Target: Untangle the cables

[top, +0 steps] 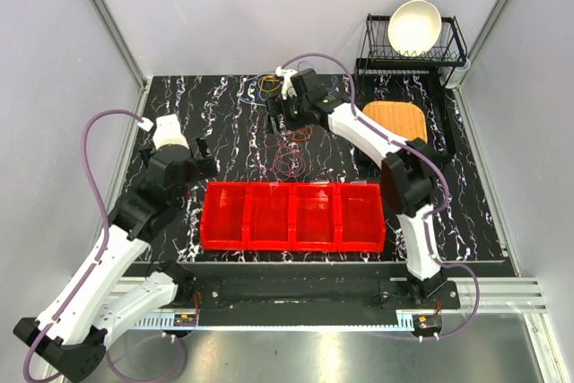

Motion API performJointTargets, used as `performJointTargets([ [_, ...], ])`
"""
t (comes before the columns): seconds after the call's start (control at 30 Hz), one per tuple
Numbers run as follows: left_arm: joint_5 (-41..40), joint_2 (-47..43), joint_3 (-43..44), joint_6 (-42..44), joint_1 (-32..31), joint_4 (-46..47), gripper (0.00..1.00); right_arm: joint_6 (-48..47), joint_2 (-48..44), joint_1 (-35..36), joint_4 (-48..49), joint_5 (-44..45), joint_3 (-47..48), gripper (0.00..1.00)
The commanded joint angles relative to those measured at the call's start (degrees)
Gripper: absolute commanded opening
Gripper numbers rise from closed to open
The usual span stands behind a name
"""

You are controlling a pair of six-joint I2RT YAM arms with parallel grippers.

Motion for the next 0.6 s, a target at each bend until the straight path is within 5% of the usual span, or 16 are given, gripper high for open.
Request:
performJointTargets([
  [0.0, -2.4, -2.3, 0.03, -0.55, -0.03, 0.24, 0.96, -4.86, 6.52, -0.31, -4.36, 2.45, 11.16, 0.87],
  [0.2, -3.28, -0.98, 0.3, 0.33, -0.03, -0.21, 0.97, -7.15, 16.9, 0.48, -11.75, 4.55, 24.53, 0.87],
  [0.57, -3.46, -0.63, 0.13, 0.6, -0.04, -0.39, 0.97, -6.45, 23.95, 1.97, -13.6, 4.47, 30.36, 0.85],
])
